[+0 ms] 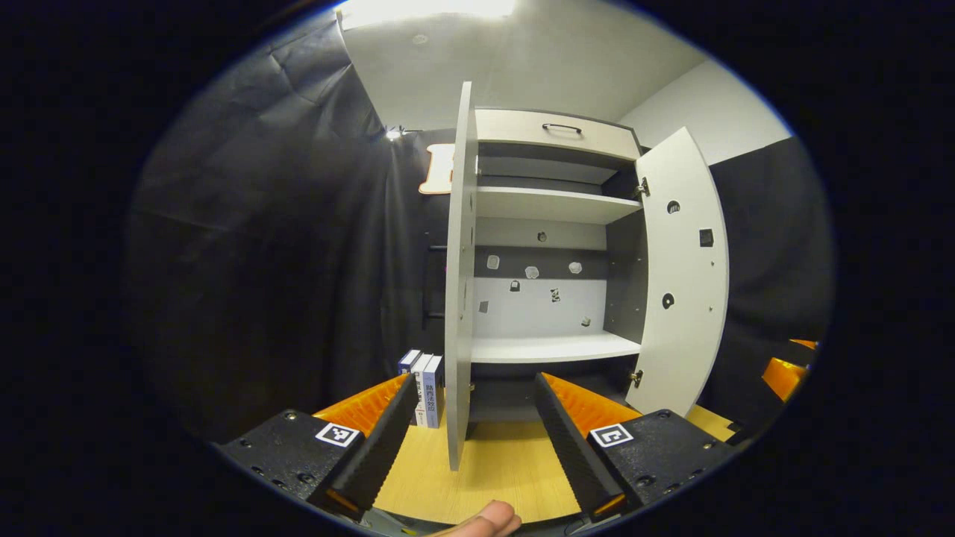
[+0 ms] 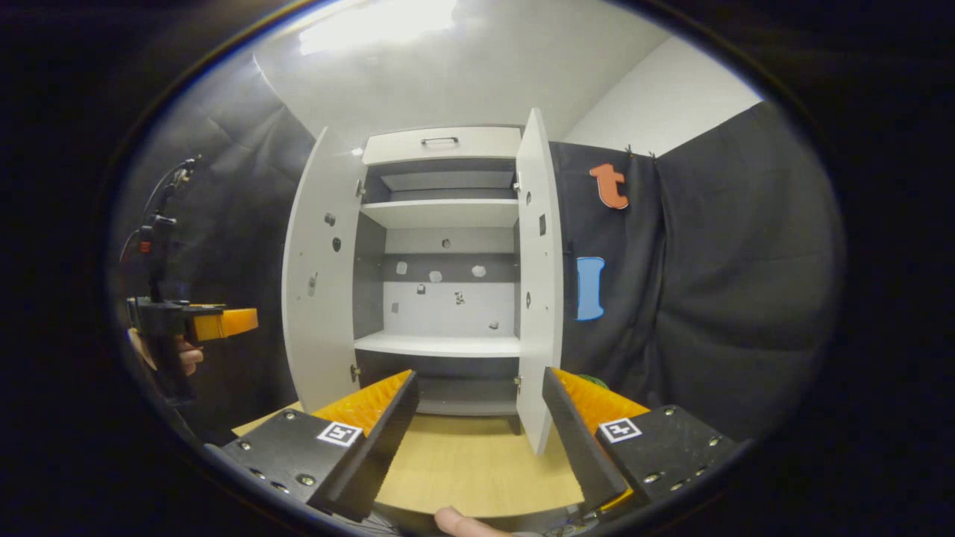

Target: Open the right door of the double-door shoe cabinet with the right hand, and open the left door with the left hand.

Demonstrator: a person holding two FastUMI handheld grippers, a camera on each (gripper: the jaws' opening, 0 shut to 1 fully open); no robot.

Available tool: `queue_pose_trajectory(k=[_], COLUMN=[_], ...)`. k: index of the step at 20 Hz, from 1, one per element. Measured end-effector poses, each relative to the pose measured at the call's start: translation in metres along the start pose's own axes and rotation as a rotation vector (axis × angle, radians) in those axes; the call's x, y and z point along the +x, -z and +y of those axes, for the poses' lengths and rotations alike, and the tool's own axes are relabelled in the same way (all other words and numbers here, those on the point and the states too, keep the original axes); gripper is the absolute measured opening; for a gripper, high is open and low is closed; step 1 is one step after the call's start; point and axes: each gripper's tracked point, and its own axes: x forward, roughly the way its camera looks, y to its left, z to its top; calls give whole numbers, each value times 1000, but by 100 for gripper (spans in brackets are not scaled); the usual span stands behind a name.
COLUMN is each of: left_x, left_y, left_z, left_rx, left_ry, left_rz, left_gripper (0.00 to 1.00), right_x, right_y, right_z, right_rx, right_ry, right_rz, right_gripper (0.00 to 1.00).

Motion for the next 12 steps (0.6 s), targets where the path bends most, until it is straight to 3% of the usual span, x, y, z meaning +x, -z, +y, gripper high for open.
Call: queue_pose_trajectory(k=[1, 8, 12], left_x=[-6, -33, -46], left_y=[-2, 20, 30], left_z=[-3, -17, -18], left_rx=[-4, -28, -9], left_ry=[-3, 29, 27], left_rz=[-13, -3, -18], left_gripper=[100, 94, 96], right_x=[-3, -15, -19], right_y=[-1, 4, 10], right_z=[2, 2, 4], right_rx=[3, -3, -5], right_ry=[-2, 0, -2], right_rz=[-3, -11, -7], right_gripper=[100, 100, 97])
